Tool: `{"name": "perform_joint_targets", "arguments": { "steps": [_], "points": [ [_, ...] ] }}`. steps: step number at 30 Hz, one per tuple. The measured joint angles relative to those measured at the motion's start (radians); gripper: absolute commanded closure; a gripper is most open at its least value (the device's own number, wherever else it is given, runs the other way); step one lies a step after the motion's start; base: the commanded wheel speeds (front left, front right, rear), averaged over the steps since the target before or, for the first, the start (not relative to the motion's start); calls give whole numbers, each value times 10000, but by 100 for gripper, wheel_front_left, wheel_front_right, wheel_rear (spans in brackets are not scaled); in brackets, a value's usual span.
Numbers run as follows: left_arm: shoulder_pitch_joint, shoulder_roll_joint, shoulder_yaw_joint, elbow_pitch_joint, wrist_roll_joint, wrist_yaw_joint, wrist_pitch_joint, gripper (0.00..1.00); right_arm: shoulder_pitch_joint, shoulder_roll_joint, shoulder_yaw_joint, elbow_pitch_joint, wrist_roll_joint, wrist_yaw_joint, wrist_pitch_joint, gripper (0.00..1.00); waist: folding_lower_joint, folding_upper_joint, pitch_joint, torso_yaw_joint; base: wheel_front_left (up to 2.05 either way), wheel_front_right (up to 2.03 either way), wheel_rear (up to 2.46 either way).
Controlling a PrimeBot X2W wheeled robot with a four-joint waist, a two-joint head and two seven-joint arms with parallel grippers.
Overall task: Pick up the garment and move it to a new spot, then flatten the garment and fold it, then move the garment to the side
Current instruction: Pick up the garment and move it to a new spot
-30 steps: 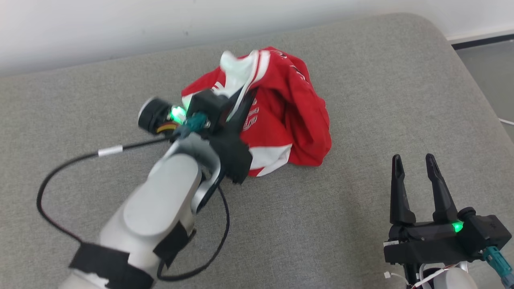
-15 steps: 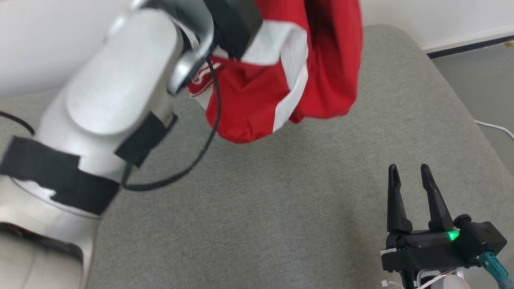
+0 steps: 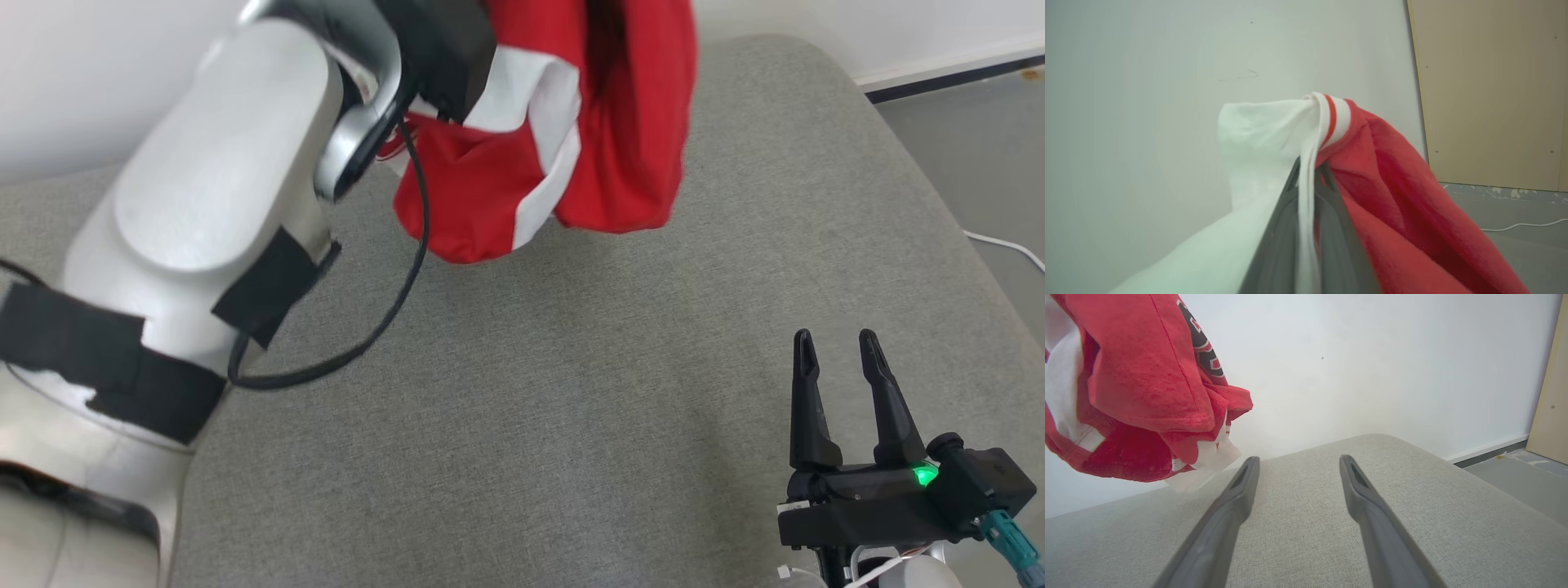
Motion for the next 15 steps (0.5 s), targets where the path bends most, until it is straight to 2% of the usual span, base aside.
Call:
{"name": "perform_joint_targets", "arguments": {
  "steps": [8,15],
  "points": [
    [2262,-138,-188,-98,-495,397,-483,100,-57,0,-8,-2,-81,0,0,0,0,0,257,194,0,0,0],
    [4417,-385,-500,458,-865,627,-907,100,-164,2,50,4,-165,0,0,0,0,0,496,306,0,0,0]
  ]
}}
